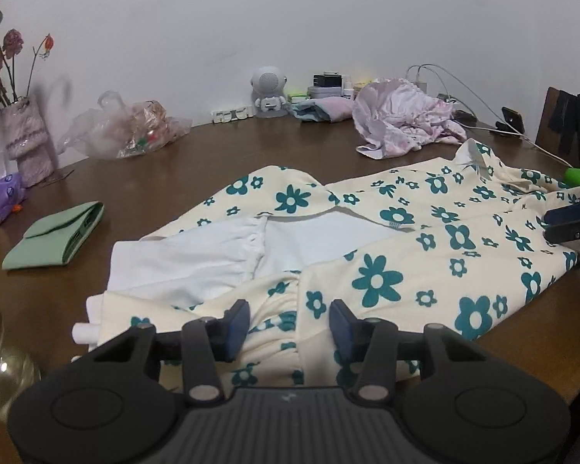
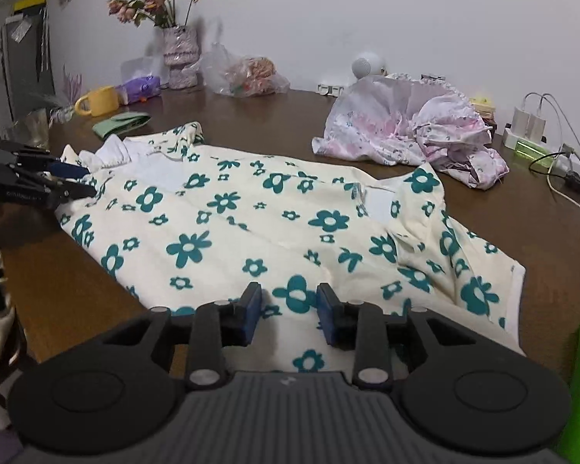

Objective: Fold clothes

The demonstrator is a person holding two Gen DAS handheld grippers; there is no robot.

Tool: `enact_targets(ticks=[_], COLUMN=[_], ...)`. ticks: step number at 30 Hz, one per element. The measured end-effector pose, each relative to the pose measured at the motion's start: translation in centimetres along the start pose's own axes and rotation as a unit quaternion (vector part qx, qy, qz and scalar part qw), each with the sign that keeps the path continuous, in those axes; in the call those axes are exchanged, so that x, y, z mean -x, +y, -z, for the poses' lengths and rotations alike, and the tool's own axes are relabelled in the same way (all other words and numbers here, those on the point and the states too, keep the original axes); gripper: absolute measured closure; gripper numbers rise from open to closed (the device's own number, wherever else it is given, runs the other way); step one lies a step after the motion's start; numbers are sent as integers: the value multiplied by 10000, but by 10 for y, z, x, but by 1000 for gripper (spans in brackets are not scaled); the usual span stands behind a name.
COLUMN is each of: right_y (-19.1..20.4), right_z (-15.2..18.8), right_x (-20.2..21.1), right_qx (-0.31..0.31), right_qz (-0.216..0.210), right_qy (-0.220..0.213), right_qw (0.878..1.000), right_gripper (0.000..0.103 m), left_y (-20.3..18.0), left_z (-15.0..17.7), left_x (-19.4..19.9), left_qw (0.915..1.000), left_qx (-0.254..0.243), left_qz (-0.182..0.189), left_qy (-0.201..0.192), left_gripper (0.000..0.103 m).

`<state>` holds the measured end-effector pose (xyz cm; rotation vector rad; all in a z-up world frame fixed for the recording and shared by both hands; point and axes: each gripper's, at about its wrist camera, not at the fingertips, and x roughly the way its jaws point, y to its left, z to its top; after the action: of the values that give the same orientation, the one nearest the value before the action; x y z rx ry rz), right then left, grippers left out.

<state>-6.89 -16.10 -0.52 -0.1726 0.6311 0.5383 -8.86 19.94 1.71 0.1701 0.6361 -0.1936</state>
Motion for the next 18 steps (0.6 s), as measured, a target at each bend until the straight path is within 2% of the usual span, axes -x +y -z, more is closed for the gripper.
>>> enact_targets(ticks=[5, 7, 8, 10, 11, 12, 14, 16, 18], right_y=[6, 2, -3, -17, -28, -39, -61, -82, -103], right_z=[18, 14, 7, -11, -24, -38, -65, -90, -111], right_x=[24, 29, 35, 49, 49, 48, 45, 23, -2], right_qx=[-62, -124, -117, -72, -86, -113, -167, -178, -239], right_qz=[-93, -230, -219, -18, 115, 229, 458, 451, 319], right_qy=[21, 149, 89, -188, -244, -257, -283, 30, 362], right_qw=[9999, 9995, 9997, 9998, 9996, 9993, 9984, 9988, 9986], right_gripper=[72, 71, 71, 60, 59, 59, 57, 54, 53], left_y=[-7, -5, -4, -2, -2, -2, 1, 10, 17], left_z=[3, -15, -28, -54, -69, -85, -114, -137, -148], left_x=[12, 21, 29, 40, 40, 36, 14, -24, -64], left_qw=[9999, 9999, 9999, 9988, 9978, 9971, 9980, 9997, 9998], left_qx=[-19, 12, -21, -148, -220, -277, -284, -218, -74], left_qz=[70, 83, 65, -31, -127, -176, -162, -10, -13], left_qy=[72, 77, -108, -465, -608, -691, -538, -141, 170], left_gripper=[57, 58, 56, 41, 33, 31, 27, 26, 27])
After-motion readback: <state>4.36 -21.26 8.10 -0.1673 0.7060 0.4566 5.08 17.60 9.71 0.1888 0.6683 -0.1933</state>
